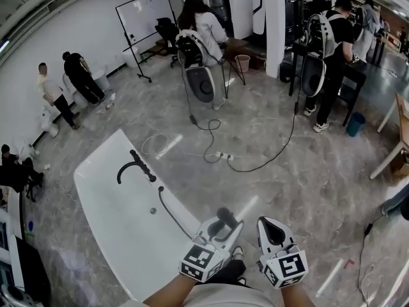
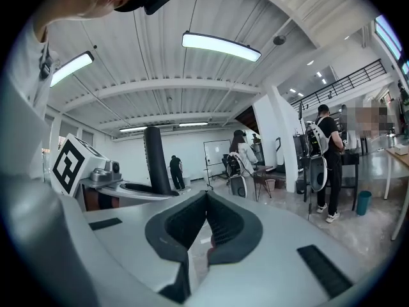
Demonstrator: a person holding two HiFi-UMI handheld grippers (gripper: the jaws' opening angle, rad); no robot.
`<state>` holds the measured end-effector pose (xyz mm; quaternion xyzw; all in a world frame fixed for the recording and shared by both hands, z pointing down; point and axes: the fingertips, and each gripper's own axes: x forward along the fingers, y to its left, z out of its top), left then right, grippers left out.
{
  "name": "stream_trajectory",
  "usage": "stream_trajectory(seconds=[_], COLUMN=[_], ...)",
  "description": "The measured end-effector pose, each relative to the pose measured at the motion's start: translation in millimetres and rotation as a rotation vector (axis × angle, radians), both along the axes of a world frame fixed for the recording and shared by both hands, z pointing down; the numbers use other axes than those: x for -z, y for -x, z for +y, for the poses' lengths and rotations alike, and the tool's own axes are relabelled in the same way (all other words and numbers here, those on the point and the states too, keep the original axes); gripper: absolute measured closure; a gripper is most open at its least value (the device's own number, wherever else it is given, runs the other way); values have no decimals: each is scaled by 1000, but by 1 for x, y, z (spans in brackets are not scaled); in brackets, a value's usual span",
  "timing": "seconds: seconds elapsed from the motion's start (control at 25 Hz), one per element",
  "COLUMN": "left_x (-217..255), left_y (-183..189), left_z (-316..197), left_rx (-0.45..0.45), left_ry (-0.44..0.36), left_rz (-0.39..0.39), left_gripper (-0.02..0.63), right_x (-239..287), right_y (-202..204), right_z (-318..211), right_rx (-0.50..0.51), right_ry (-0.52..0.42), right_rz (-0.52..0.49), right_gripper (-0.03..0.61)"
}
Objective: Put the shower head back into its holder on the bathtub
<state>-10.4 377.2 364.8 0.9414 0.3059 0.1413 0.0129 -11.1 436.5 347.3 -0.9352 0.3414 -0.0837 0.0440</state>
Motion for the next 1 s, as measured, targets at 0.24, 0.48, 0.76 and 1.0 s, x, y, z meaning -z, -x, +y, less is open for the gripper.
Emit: stream_trajectory(seconds=[0.24,0.48,0.76,1.0], left_x=[3,9,4,1], left_y=[-66,-116,-141,-163], left_z=[-24,-54,-104,-144], left_rx=[31,87,271,476], left_ry=[12,7,-5,-30], left_rz=[8,20,12,-16], left_gripper=[482,482,482,482], right_x=[3,2,-1,-2], right_y=[-70,-120,-164,-195], right_z=[-26,-57,-107,-156], right_rx=[40,109,283,489], right_ry=[25,34,36,14], right_rz=[-11,-32,-38,-42], right_gripper=[566,566,567,566])
